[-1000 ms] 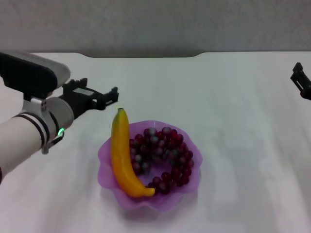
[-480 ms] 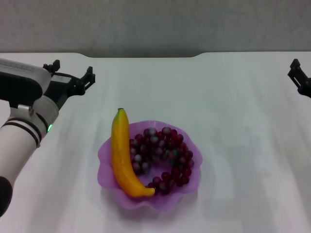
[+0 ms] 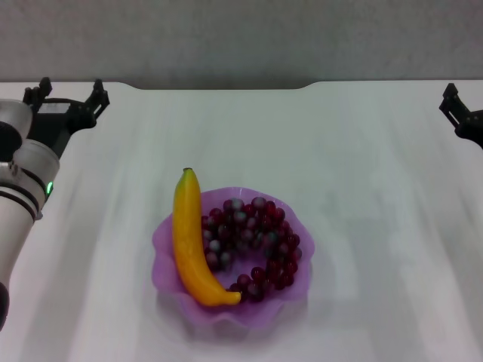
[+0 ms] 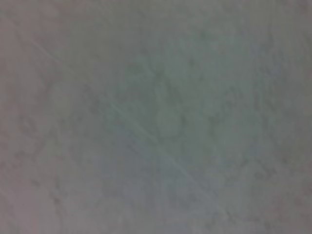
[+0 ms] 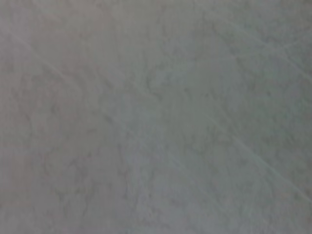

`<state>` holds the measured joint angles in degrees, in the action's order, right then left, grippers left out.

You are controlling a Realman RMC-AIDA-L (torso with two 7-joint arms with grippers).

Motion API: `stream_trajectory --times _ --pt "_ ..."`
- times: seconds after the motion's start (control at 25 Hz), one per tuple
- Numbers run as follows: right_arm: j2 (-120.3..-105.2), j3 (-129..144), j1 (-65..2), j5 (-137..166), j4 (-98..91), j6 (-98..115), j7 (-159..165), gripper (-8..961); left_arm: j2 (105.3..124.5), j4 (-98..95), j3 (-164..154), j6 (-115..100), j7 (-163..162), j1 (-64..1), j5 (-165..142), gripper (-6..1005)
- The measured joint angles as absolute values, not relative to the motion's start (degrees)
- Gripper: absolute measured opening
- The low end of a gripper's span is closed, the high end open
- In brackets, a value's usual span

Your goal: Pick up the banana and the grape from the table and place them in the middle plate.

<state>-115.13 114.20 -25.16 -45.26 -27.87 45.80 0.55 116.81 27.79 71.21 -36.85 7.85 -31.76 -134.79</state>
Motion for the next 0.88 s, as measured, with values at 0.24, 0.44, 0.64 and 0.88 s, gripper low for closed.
stream_trajectory --times 0.24,0.44,0.64,0.88 --pt "-115.18 114.3 -27.7 -45.2 -24.5 45.9 0.5 894 116.82 22.6 71.3 -38.3 4.0 -34.2 -134.8 897" --pt "-115.27 114.5 -29.3 -45.2 -22.7 45.9 -0.4 894 116.73 18.1 71.6 -38.3 2.5 -36.5 -134.8 897" --pt "-115.38 114.6 -29.7 -45.4 -22.3 47.0 -4.4 894 116.71 15.5 71.4 -38.5 2.5 -38.1 -134.9 897" --pt "-115.47 114.6 -30.2 -45.6 -22.1 47.2 -4.3 894 116.78 14.4 71.1 -38.1 3.0 -38.9 -135.4 897"
